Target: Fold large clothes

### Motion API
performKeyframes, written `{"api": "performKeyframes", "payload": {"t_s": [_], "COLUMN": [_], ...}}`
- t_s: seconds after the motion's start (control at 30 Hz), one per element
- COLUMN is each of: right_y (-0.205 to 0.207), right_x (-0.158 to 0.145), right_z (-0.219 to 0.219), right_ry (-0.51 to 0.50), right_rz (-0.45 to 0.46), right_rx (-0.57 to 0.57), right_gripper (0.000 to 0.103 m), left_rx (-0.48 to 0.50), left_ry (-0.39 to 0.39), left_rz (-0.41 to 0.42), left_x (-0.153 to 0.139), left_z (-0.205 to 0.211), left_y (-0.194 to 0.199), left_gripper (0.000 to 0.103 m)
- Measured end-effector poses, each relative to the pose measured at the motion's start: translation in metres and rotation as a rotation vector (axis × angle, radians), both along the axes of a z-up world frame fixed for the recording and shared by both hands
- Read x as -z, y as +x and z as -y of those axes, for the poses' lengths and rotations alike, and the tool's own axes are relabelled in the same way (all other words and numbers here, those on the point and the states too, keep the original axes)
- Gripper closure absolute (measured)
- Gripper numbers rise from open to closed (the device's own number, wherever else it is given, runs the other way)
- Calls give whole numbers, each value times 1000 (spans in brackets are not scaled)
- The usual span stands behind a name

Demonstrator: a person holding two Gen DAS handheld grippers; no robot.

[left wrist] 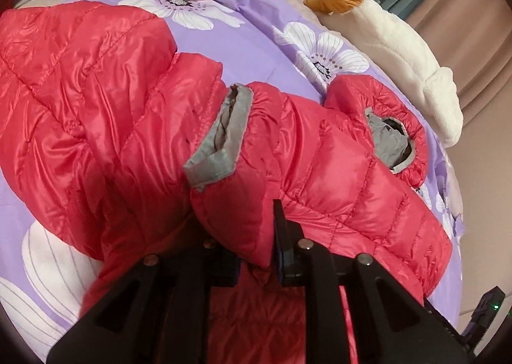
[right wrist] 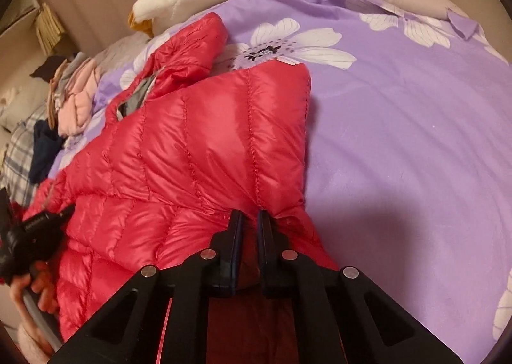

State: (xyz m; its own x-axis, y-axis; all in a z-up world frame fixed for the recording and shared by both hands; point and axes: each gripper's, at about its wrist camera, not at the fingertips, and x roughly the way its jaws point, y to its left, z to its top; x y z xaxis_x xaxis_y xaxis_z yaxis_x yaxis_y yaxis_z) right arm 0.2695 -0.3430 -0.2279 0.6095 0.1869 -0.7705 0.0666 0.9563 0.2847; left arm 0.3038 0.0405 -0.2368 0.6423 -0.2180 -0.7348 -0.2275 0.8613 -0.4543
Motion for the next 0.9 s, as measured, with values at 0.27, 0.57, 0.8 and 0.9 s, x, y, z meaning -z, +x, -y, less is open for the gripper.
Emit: {"api": "performKeyframes", "payload": {"t_s": [0.27,0.57,0.8,0.9], "right_y": [-4,-8,-4,-5], "right_x": [-3,9,7,8], "right_z": [0,31,27,28], "right_ry": [-9,279,253,274], "right_rz": [35,18,30,33], "right_rx": [6,49,40,43], "right_gripper": [100,100,100,100], "left_rx": [-241,-495,-419,-468], "left_ry": [-44,-75,-247,-383], "left_rz": [42,-20,26,58], "left_x": [-46,-18,14,22], "left_z": [-80,-235,-268,-275], "left_y": [-42,-78,-53,-40], "left_gripper": [42,30,31,64]}}
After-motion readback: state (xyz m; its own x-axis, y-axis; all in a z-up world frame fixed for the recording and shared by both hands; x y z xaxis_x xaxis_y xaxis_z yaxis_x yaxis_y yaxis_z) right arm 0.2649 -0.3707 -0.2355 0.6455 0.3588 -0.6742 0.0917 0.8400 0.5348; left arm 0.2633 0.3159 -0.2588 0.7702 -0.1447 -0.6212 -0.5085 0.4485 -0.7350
